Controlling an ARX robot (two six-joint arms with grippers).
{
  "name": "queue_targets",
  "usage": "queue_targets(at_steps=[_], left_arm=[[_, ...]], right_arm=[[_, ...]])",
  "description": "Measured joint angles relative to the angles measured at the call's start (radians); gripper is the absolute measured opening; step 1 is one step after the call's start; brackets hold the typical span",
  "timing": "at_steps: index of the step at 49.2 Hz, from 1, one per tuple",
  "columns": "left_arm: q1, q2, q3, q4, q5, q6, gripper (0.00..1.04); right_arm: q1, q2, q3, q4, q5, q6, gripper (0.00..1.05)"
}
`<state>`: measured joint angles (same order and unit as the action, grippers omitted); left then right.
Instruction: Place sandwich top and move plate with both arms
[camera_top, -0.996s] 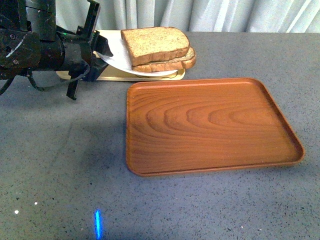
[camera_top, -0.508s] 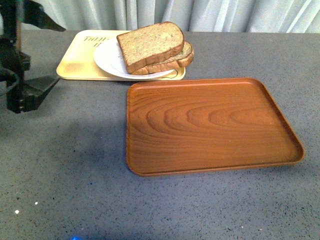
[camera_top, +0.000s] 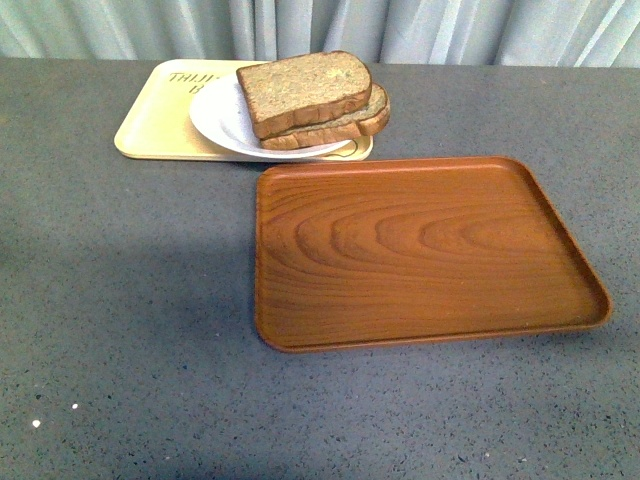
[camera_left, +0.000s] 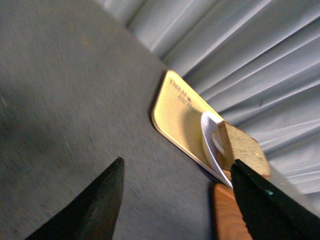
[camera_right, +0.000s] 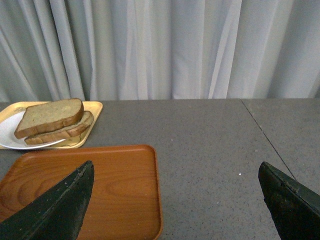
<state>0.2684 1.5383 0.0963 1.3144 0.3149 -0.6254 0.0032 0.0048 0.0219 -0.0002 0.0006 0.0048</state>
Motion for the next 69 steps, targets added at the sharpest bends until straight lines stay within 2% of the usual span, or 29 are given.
queue_targets(at_steps=[2, 7, 11, 18, 28, 30, 33, 36, 69], left_arm=[[-0.017, -0.083, -0.045, 0.021, -0.062, 0.162, 0.53], [-0.053, -0.238, -0.084, -0.051, -0.107, 0.411, 0.37], [-0.079, -0.333, -0.085, -0.132, -0.132, 0.509, 0.24], [-0.119, -0.503, -0.086, -0.284, -0.169, 0.581, 0.01], [-0.166, -0.739, -0.087, -0.506, -0.218, 0.607, 0.02], [-0.191, -0.773, -0.087, -0.539, -0.263, 0.608, 0.02], [-0.250, -0.891, -0.083, -0.681, -0.304, 0.611, 0.02], [-0.264, -0.977, -0.083, -0.766, -0.310, 0.614, 0.02], [-0.266, -1.266, -0.083, -1.042, -0.315, 0.614, 0.02]], right_arm=[[0.000, -0.001, 0.000, 0.000, 0.000, 0.000, 0.96], [0.000, -0.001, 0.000, 0.000, 0.000, 0.000, 0.96], [0.000, -0.001, 0.000, 0.000, 0.000, 0.000, 0.96], [0.000, -0.001, 0.000, 0.000, 0.002, 0.000, 0.96], [0.000, -0.001, 0.000, 0.000, 0.002, 0.000, 0.96], [0.000, -0.001, 0.000, 0.000, 0.002, 0.000, 0.96], [0.000, -0.001, 0.000, 0.000, 0.002, 0.000, 0.96], [0.000, -0.001, 0.000, 0.000, 0.002, 0.000, 0.96], [0.000, -0.001, 0.000, 0.000, 0.002, 0.000, 0.96]])
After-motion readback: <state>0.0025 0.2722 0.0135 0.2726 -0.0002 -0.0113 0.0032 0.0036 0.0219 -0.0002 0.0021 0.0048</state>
